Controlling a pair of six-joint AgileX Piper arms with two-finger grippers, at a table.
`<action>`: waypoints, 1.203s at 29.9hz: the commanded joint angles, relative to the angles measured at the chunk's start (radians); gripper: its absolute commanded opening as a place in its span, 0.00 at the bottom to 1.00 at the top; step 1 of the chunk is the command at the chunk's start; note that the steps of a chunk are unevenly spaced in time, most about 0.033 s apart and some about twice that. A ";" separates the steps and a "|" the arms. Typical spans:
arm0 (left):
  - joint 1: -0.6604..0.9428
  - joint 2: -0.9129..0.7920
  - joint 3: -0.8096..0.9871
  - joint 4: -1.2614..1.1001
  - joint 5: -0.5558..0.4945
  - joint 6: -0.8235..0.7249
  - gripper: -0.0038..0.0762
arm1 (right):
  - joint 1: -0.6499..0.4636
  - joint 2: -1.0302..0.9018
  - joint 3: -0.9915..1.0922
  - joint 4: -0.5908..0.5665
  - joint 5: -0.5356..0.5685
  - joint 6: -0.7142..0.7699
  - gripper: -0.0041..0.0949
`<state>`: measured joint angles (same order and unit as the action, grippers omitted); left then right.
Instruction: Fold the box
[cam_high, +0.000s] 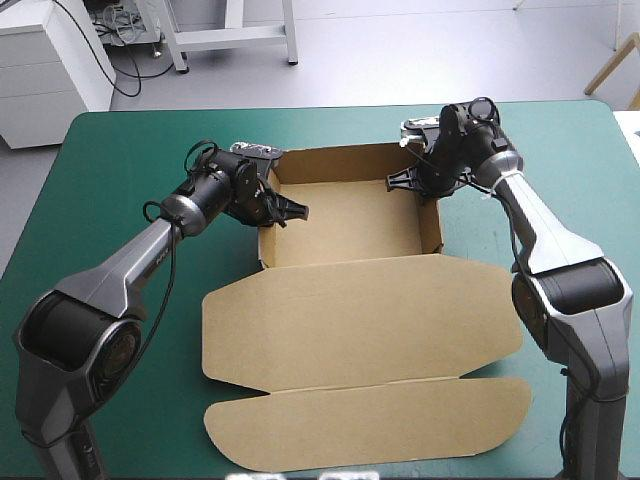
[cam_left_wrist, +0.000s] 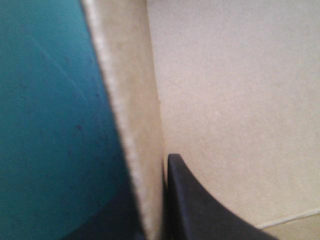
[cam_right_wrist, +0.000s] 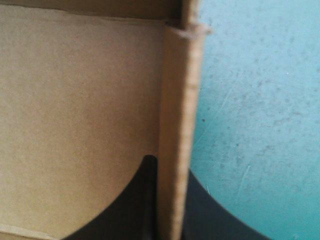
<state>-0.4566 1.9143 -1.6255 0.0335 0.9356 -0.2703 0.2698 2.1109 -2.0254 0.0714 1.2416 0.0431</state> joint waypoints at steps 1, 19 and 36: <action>-0.014 -0.019 -0.013 -0.022 0.011 0.069 0.07 | 0.009 -0.044 -0.029 0.095 -0.038 -0.043 0.02; 0.011 -0.025 -0.198 0.134 0.102 0.066 0.74 | -0.006 -0.039 -0.038 0.091 -0.052 -0.087 0.84; 0.009 -0.203 -0.460 0.190 0.239 0.125 0.74 | -0.034 -0.378 -0.151 0.060 -0.040 -0.140 0.83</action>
<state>-0.4462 1.8280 -2.0319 0.1970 1.1911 -0.1730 0.2427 1.8421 -2.1418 0.1316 1.2319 -0.0782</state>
